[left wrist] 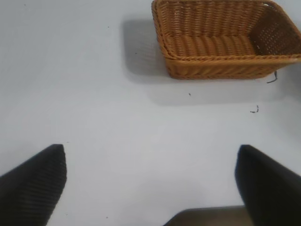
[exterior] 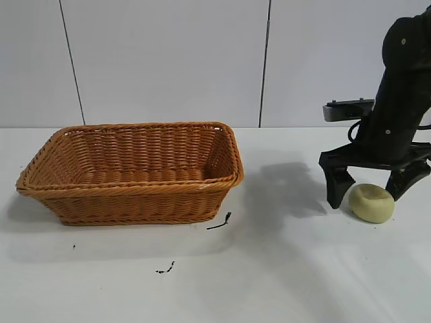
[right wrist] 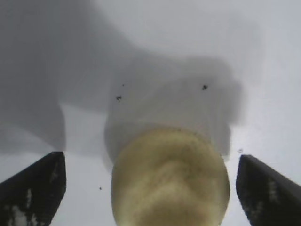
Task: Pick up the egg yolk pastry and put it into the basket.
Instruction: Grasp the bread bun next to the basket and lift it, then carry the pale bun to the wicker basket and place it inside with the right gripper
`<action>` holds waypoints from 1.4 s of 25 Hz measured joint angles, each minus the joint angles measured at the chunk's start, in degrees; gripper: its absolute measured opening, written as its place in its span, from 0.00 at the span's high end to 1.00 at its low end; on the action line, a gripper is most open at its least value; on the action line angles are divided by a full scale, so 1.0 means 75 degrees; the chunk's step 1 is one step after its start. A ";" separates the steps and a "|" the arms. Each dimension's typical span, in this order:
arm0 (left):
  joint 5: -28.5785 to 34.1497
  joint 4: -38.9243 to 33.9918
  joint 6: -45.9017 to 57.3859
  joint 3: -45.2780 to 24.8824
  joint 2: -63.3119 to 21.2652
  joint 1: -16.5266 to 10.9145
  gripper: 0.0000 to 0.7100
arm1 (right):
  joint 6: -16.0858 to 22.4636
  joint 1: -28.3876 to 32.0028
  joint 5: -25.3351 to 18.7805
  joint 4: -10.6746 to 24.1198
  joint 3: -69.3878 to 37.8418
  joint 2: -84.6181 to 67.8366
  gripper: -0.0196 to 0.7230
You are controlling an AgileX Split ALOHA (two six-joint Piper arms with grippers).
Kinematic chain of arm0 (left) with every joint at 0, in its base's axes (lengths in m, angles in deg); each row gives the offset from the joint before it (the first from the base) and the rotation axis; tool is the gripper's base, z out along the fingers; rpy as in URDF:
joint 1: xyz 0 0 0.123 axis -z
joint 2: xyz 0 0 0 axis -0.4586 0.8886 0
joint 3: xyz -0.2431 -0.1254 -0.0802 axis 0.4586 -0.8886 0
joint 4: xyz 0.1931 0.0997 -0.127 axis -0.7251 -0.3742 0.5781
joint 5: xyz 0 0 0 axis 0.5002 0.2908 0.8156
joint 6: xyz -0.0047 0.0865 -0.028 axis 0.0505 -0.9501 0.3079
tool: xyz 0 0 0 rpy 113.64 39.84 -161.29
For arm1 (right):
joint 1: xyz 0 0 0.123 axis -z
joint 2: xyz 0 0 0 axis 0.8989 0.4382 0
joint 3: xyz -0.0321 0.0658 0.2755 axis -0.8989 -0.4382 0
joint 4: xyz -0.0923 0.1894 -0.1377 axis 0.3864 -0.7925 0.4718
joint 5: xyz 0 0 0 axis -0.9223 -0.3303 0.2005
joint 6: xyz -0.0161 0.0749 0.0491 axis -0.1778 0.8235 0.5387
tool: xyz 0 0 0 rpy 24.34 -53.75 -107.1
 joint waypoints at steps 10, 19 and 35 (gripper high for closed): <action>0.0000 0.0000 0.0000 0.0000 0.0000 0.0000 0.02 | 0.0000 0.0000 -0.0192 0.0034 0.0006 0.0038 0.59; 0.0000 0.0000 0.0000 0.0000 0.0000 0.0000 0.02 | 0.0000 0.0000 -0.0362 0.0024 0.0045 -0.0311 0.77; 0.0000 0.0000 0.0000 0.0000 0.0000 0.0000 0.02 | -0.0037 0.0000 -0.3072 0.0035 0.3018 -0.1869 0.77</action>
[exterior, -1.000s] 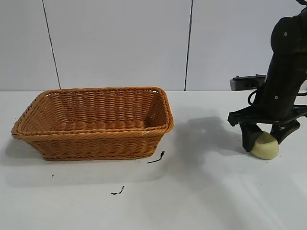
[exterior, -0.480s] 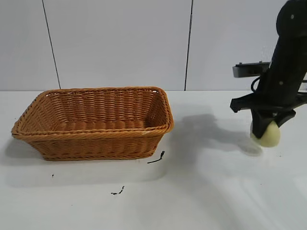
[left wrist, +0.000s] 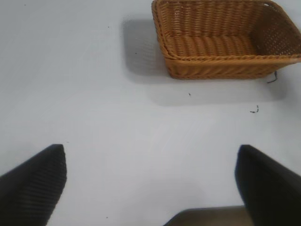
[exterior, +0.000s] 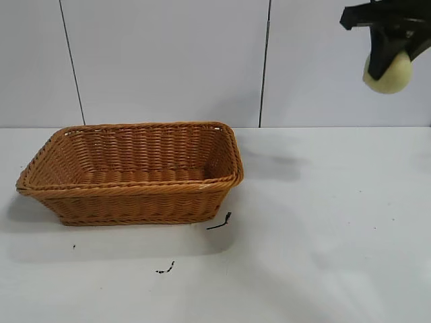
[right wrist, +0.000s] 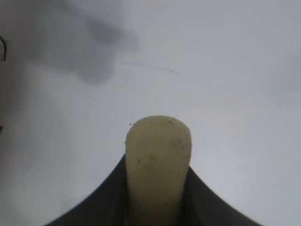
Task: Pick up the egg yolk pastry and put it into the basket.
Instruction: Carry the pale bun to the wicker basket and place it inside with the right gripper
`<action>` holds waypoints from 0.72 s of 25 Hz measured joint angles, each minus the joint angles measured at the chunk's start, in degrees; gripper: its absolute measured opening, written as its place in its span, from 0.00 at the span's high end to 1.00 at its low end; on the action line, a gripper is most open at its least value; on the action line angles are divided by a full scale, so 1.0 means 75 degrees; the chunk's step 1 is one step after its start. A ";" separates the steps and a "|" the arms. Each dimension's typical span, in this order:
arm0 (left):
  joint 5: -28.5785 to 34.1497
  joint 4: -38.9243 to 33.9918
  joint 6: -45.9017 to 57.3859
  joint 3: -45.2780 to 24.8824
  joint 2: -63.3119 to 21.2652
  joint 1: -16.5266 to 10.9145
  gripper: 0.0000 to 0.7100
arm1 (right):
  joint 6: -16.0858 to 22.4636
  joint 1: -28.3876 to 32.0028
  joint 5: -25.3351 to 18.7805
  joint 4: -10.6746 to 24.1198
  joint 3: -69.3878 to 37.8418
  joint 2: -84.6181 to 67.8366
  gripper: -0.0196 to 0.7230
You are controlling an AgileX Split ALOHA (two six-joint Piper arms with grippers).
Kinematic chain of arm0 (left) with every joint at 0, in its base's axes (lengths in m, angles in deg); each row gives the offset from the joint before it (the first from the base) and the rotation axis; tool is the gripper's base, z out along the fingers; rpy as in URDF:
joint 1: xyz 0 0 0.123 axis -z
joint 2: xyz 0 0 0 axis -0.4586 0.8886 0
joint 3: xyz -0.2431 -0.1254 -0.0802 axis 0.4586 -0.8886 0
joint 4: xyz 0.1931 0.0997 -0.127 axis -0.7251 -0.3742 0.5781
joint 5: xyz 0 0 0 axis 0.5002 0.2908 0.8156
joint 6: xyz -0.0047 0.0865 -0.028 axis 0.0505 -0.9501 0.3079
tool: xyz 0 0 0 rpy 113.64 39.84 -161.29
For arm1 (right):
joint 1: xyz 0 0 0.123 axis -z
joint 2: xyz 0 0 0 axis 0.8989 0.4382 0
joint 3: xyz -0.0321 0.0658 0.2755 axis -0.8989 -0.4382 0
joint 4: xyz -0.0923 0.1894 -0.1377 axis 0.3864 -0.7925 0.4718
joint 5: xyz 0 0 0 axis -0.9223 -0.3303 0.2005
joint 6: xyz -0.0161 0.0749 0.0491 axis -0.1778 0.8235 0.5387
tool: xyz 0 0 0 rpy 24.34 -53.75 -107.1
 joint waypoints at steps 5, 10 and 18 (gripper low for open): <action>0.0000 0.0000 0.0000 0.0000 0.0000 0.0000 0.02 | 0.0000 -0.0070 -0.0141 -0.0108 0.0348 0.0000 0.77; 0.0000 0.0000 0.0000 0.0000 0.0000 0.0000 0.02 | 0.0000 -0.0863 -0.0079 -0.0235 0.0610 0.0000 0.77; 0.0000 0.0000 0.0000 0.0000 0.0000 0.0000 0.02 | 0.0000 -0.3010 0.0722 -0.0235 0.0890 0.0366 0.77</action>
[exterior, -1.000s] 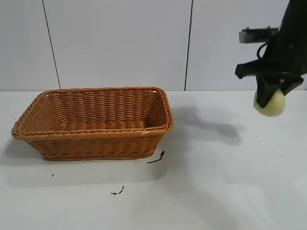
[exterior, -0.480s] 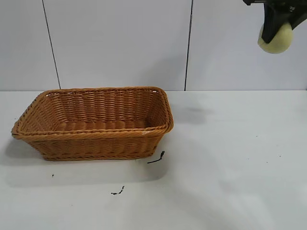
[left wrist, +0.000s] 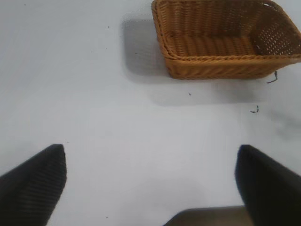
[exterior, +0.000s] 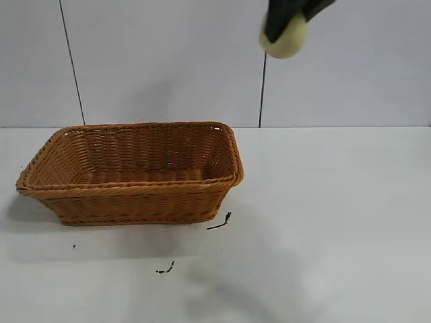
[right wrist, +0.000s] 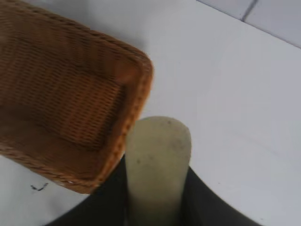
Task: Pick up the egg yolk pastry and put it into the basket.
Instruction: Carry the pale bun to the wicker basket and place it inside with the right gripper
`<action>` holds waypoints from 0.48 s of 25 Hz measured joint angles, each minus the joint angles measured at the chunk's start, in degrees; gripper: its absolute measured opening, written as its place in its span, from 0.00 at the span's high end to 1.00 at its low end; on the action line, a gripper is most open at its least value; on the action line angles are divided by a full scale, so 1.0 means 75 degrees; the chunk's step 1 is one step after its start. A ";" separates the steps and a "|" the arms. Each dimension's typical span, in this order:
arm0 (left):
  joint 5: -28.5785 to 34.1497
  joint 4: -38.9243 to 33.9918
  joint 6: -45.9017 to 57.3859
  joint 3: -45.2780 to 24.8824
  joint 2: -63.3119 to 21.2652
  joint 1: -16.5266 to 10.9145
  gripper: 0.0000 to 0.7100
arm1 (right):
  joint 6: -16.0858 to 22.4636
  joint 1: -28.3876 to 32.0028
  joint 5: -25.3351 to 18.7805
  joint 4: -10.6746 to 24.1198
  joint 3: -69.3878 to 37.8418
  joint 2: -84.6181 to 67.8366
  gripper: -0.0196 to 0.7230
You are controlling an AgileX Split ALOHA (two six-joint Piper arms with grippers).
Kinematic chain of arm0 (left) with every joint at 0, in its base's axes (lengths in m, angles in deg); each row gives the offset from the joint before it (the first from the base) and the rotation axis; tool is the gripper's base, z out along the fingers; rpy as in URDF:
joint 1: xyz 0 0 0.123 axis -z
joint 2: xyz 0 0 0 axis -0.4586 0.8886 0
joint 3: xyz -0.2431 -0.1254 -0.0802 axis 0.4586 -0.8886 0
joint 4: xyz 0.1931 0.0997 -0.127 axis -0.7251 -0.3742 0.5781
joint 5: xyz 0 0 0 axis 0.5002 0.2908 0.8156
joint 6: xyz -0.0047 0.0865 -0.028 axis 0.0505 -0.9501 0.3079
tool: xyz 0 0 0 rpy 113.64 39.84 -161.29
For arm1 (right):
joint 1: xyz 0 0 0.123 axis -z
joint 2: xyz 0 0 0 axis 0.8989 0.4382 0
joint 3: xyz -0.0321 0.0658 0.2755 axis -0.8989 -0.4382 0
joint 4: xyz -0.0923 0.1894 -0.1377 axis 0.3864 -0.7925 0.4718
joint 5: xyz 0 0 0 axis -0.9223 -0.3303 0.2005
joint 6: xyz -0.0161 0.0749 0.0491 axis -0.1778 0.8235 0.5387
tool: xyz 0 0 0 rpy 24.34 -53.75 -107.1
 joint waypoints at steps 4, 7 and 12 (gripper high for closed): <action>0.0000 0.0000 0.0000 0.0000 0.0000 0.0000 0.02 | 0.0018 -0.0825 0.0638 -0.0057 0.0383 0.0810 0.77; 0.0000 0.0000 0.0000 0.0000 0.0000 0.0000 0.02 | 0.0084 -0.1149 0.1227 -0.0092 0.0643 0.1550 0.77; 0.0000 0.0000 0.0000 0.0000 0.0000 0.0000 0.02 | 0.0329 -0.1212 0.2046 -0.0045 0.0662 0.2666 0.77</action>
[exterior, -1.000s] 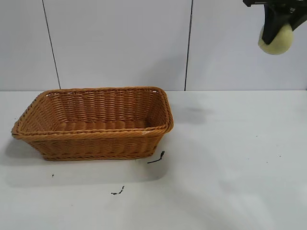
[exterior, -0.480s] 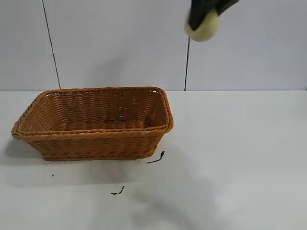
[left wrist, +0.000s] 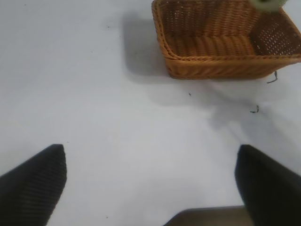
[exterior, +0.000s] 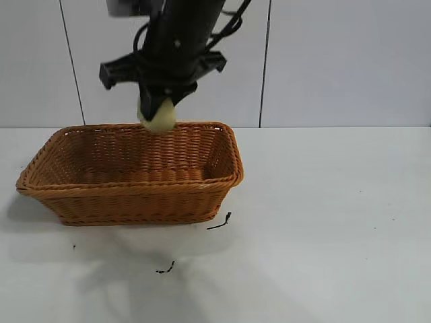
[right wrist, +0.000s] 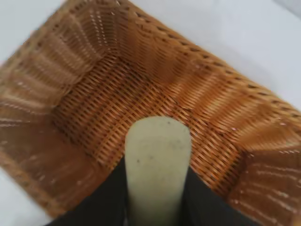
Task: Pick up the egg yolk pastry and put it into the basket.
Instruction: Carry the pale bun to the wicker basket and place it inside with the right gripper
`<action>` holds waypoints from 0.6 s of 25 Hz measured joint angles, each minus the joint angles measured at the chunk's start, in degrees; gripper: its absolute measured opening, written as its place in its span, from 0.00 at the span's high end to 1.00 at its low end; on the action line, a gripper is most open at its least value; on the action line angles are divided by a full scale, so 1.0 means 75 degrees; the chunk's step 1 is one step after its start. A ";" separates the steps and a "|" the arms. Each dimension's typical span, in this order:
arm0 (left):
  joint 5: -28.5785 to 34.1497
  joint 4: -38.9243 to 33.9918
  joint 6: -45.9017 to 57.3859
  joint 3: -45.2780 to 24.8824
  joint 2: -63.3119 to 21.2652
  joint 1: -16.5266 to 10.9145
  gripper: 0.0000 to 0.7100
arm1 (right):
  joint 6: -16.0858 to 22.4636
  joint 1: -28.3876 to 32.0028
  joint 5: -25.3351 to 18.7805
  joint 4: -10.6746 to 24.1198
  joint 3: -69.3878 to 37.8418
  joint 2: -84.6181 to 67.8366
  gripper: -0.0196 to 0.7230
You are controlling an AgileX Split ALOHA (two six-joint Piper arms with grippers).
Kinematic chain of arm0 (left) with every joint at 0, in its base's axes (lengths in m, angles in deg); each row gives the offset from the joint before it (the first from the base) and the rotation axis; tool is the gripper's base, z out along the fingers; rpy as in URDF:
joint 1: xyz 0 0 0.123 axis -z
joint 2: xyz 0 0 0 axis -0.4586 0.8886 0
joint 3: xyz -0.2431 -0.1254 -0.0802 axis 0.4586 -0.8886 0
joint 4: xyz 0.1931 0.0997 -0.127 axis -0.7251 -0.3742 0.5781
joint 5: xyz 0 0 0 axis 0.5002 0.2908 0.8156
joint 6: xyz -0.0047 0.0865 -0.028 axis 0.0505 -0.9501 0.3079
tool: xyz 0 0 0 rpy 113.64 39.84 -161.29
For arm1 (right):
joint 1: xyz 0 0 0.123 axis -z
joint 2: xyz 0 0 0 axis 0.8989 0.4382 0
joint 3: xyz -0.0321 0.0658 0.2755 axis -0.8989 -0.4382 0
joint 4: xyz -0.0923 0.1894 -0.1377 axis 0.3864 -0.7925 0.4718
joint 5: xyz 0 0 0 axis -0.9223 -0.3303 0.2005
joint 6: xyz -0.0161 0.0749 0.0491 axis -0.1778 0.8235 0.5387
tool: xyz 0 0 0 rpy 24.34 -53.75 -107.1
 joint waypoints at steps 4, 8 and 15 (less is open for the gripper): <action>0.0000 0.0000 0.0000 0.0000 0.0000 0.0000 0.02 | 0.0047 0.0000 0.0240 0.0045 0.0000 0.0576 0.77; 0.0000 0.0000 0.0000 0.0000 0.0000 0.0000 0.02 | 0.0047 0.0007 0.0320 0.0045 0.0000 0.0768 0.72; 0.0000 0.0000 0.0000 0.0000 0.0000 0.0000 0.02 | 0.0047 0.0007 -0.0030 0.0045 0.0368 0.0771 0.16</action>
